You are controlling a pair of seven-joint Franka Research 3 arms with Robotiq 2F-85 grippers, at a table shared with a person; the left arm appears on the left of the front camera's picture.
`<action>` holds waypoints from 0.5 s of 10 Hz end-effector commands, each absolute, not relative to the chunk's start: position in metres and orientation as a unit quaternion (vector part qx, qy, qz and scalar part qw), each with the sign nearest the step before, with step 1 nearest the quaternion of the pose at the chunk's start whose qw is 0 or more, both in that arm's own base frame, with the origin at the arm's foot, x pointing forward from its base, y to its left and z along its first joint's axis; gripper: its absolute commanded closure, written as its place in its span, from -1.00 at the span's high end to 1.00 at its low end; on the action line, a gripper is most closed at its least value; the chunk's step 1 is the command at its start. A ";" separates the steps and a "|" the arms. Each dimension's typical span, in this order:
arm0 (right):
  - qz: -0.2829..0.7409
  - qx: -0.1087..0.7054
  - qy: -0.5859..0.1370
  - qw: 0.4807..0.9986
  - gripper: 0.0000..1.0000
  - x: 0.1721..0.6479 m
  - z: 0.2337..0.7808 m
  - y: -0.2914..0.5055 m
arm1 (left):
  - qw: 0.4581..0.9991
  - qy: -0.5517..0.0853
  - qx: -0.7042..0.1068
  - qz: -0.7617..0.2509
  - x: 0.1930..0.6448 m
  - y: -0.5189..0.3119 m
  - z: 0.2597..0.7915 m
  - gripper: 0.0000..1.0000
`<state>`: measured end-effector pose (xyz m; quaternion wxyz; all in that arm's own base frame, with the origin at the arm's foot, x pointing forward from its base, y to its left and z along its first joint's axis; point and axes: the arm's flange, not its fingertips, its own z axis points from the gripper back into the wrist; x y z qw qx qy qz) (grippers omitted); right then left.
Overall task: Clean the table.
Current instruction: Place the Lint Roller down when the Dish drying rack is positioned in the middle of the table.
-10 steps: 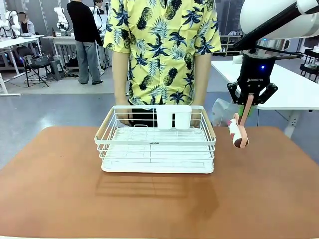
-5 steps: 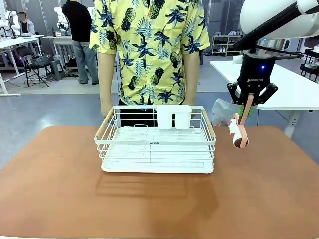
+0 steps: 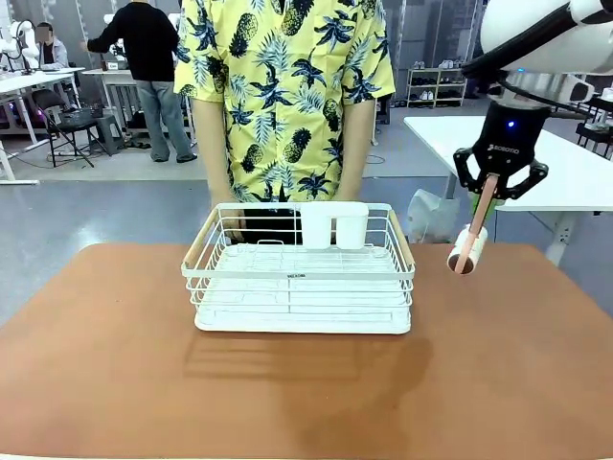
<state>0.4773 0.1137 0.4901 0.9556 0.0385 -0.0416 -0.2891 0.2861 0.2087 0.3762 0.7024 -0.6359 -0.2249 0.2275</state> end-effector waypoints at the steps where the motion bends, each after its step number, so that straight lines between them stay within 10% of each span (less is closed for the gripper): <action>1: -0.411 0.088 -0.043 0.906 -0.59 0.483 0.497 0.114 | 0.704 -0.229 -0.637 0.215 0.282 0.211 0.377 1.00; 5: -0.592 0.157 -0.082 0.786 -0.59 0.495 0.469 0.094 | 0.704 -0.229 -0.637 0.215 0.282 0.211 0.377 1.00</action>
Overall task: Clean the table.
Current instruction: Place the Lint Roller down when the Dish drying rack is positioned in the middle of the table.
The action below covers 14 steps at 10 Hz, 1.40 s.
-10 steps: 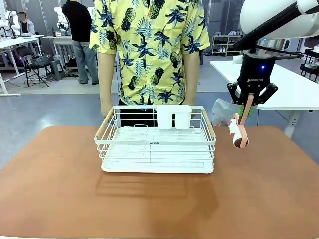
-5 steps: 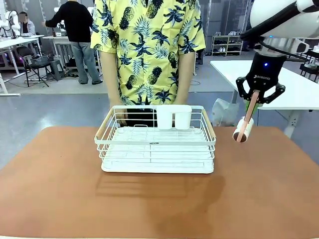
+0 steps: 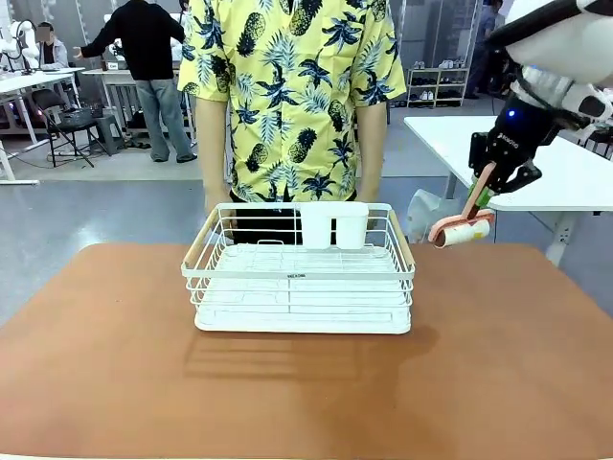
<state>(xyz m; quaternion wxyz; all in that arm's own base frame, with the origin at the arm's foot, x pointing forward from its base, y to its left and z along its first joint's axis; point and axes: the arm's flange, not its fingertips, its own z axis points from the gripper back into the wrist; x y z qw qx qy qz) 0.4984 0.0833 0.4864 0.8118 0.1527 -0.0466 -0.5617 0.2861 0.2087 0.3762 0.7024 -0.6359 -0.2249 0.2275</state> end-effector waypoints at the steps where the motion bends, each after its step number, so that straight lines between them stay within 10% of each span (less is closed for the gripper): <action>1: -0.588 0.148 -0.089 0.790 -0.59 0.495 0.460 0.095 | 0.704 -0.229 -0.637 0.215 0.282 0.211 0.377 1.00; 14: -0.629 0.174 -0.070 0.755 -0.59 0.490 0.351 0.079 | 0.704 -0.229 -0.637 0.215 0.282 0.211 0.377 1.00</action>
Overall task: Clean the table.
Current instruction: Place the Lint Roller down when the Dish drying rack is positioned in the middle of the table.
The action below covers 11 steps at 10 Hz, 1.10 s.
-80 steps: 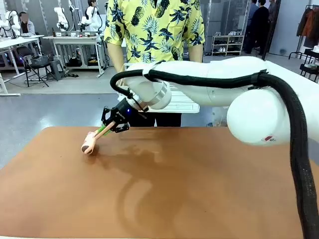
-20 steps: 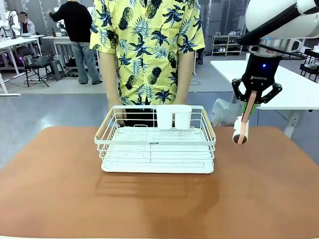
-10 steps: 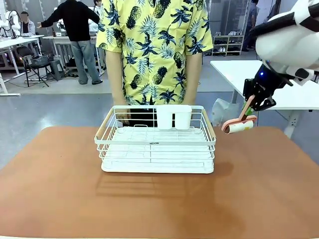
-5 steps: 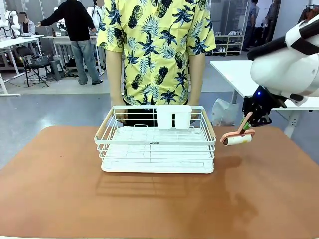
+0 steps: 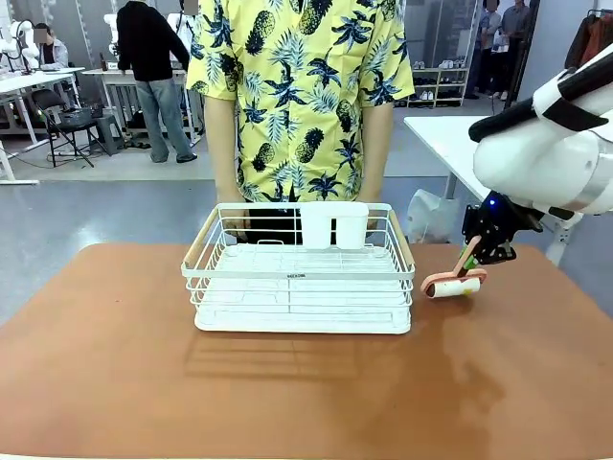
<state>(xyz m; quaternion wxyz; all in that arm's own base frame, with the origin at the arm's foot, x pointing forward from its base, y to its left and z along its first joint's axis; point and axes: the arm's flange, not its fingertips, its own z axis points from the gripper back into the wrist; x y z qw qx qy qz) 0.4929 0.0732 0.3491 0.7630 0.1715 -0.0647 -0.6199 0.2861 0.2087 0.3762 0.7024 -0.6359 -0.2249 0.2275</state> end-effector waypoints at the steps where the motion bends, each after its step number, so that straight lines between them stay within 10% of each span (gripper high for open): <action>1: -0.629 0.165 -0.071 0.756 -0.59 0.488 0.351 0.080 | 0.704 -0.229 -0.637 0.215 0.282 0.211 0.377 1.00; 3: -0.639 0.156 -0.073 0.749 -0.31 0.487 0.350 0.082 | 0.704 -0.229 -0.637 0.215 0.282 0.211 0.377 1.00; 6: -0.651 0.128 -0.057 0.746 1.00 0.470 0.360 0.093 | 0.704 -0.229 -0.637 0.215 0.282 0.211 0.377 1.00; 11: -0.662 0.066 -0.034 0.746 1.00 0.438 0.386 0.104 | 0.704 -0.229 -0.637 0.215 0.282 0.211 0.377 1.00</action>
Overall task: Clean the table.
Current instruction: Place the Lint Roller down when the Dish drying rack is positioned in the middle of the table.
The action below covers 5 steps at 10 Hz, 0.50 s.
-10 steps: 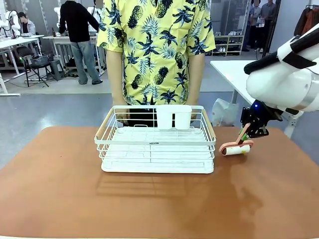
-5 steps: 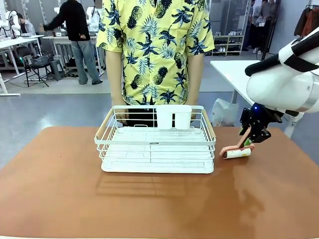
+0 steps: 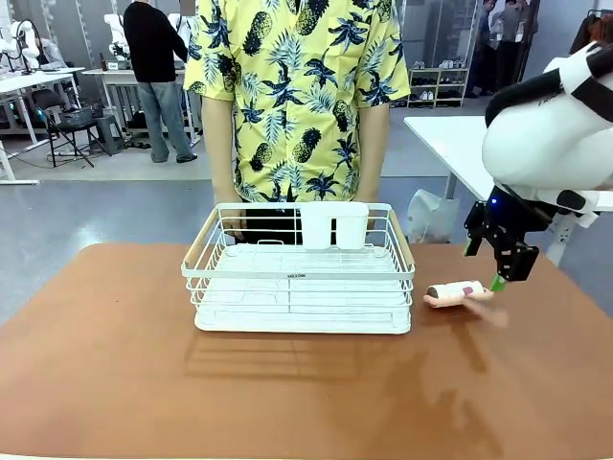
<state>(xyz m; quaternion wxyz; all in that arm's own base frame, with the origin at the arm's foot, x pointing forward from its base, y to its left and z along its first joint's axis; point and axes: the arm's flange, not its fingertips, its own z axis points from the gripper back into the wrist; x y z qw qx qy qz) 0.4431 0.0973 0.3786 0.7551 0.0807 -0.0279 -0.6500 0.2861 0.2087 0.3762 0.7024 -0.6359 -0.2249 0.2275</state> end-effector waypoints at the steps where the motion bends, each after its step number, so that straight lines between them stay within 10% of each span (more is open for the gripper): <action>1: -0.662 0.063 -0.036 0.746 1.00 0.435 0.390 0.105 | 0.704 -0.229 -0.637 0.215 0.282 0.211 0.377 1.00; 5: -0.650 0.077 -0.030 0.756 1.00 0.436 0.394 0.101 | 0.704 -0.229 -0.637 0.215 0.282 0.211 0.377 1.00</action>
